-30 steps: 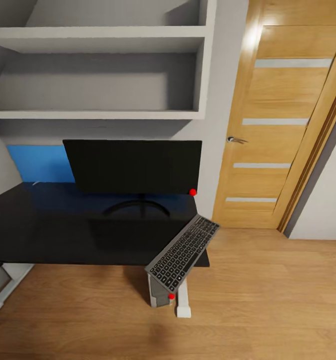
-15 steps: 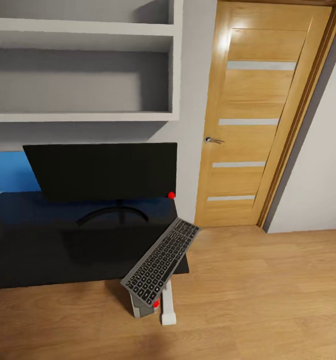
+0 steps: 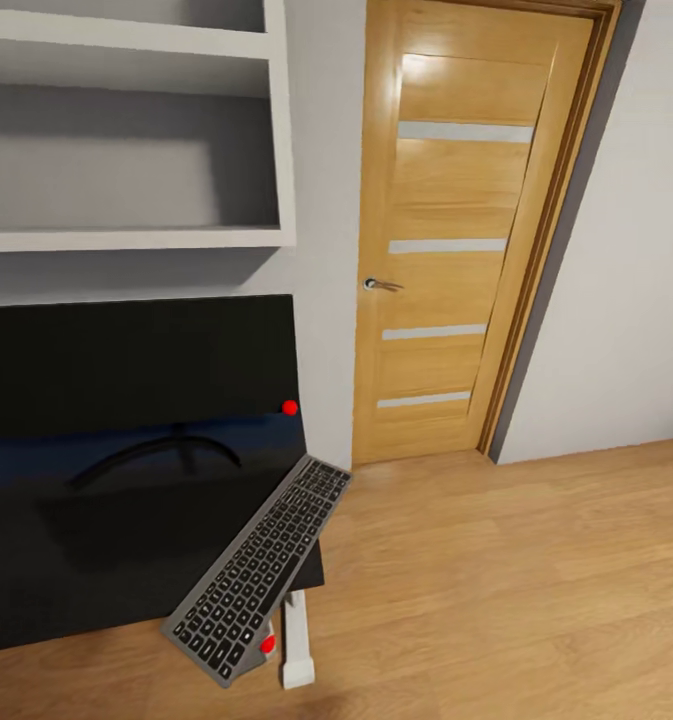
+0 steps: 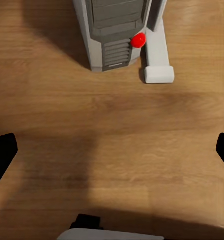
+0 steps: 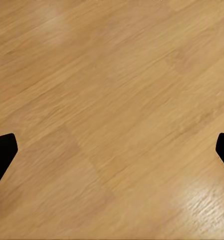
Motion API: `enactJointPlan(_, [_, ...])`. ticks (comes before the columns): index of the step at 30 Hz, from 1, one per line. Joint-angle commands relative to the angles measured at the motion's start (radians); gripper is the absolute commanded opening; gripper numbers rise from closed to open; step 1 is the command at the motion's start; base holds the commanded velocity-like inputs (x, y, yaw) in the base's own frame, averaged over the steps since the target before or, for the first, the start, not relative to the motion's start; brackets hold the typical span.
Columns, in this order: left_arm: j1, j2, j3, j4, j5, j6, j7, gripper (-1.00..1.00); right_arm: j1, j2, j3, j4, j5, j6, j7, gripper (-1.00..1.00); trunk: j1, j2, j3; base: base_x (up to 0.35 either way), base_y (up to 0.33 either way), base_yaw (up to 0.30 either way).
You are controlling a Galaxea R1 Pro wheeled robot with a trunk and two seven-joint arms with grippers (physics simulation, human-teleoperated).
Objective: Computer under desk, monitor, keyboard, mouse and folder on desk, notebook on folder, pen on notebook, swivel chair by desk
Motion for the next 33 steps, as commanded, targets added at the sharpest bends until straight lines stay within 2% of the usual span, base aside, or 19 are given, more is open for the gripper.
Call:
enactJointPlan(1, [0.0,-0.001,0.002,-0.001,-0.002,-0.001,0.001,1.0,0.0,0.0,0.003,0.0,-0.008,-0.004,-0.002,1.0,0.0,0.0,-0.001,0.028,-0.025,-0.01])
enactJointPlan(9, [0.0,-0.001,0.002,-0.001,-0.002,-0.001,0.001,1.0,0.0,-0.001,0.002,0.0,-0.007,-0.007,-0.002,1.0,0.0,0.0,0.001,0.006,-0.005,-0.108])
enactJointPlan(33, [0.0,-0.001,0.003,-0.001,-0.002,0.0,-0.001,1.0,0.0,0.001,0.004,0.022,-0.006,-0.039,0.0,1.0,0.0,0.0,0.017,0.001,0.0,-0.266])
